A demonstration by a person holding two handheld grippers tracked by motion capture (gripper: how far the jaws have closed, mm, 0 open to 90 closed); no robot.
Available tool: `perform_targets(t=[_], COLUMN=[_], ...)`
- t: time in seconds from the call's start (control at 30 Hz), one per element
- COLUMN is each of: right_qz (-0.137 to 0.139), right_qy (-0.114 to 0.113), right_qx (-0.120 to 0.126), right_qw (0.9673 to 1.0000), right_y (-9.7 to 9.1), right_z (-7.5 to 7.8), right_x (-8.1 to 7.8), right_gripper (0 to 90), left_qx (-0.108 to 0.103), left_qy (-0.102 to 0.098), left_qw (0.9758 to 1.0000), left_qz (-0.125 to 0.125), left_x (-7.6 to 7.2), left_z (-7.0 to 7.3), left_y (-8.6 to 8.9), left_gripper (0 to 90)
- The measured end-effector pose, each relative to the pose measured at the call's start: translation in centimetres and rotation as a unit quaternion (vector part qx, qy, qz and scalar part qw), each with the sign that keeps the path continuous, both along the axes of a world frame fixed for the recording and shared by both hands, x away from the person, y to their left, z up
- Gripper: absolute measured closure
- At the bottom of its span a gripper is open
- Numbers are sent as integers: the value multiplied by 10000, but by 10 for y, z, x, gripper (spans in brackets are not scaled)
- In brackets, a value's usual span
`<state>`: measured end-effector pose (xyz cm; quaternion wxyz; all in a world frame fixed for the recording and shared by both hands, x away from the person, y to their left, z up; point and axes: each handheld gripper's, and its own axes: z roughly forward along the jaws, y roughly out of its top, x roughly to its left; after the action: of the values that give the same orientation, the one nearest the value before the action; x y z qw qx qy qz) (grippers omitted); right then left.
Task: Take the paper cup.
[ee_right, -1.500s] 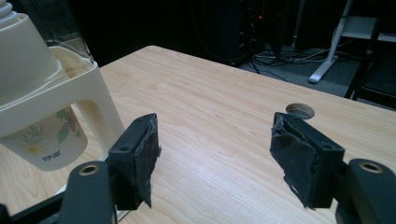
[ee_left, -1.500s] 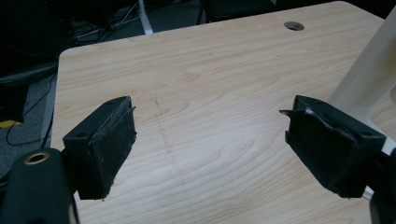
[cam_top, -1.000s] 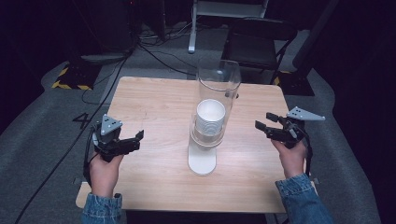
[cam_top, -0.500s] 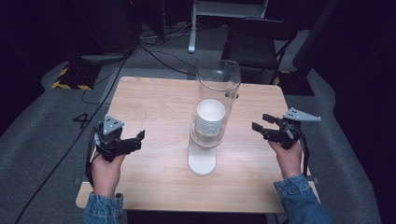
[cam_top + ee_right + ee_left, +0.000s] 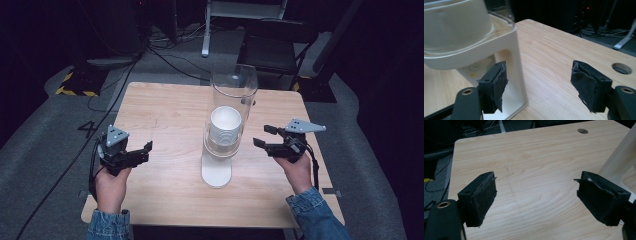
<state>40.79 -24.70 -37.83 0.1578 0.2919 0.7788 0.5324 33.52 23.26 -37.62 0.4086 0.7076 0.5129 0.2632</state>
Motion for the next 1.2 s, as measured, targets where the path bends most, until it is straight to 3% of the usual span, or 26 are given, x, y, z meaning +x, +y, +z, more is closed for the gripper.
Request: perform_targets(t=[0.23, 0.4, 0.57, 0.87, 1.1, 1.2], right_qz=[547, 1088, 1344, 1399, 1296, 1304], right_qy=[12, 176, 408, 590, 671, 540], right_qx=[-95, -301, -280, -468, -217, -122], right_qw=[9985, 9935, 9897, 9873, 9891, 9899], right_y=[18, 36, 48, 74, 83, 88], right_z=[-1, -6, -16, -32, -39, -41], right_x=[-6, -12, -12, -10, -4, -1], right_gripper=[295, 296, 266, 208, 229, 240], left_qx=[18, 23, -6, -59, -35, 23], left_qy=[57, 62, 45, 145, 218, 231], left_qw=[10000, 10000, 10000, 9998, 9996, 9996], left_qz=[-32, -64, -57, -140, -160, -177], left_x=[1, 2, 2, 3, 4, 5], left_z=[-2, -2, -3, -6, -9, -10], left_y=[0, -2, -2, -4, -6, -7], left_gripper=[156, 156, 156, 156, 156, 156])
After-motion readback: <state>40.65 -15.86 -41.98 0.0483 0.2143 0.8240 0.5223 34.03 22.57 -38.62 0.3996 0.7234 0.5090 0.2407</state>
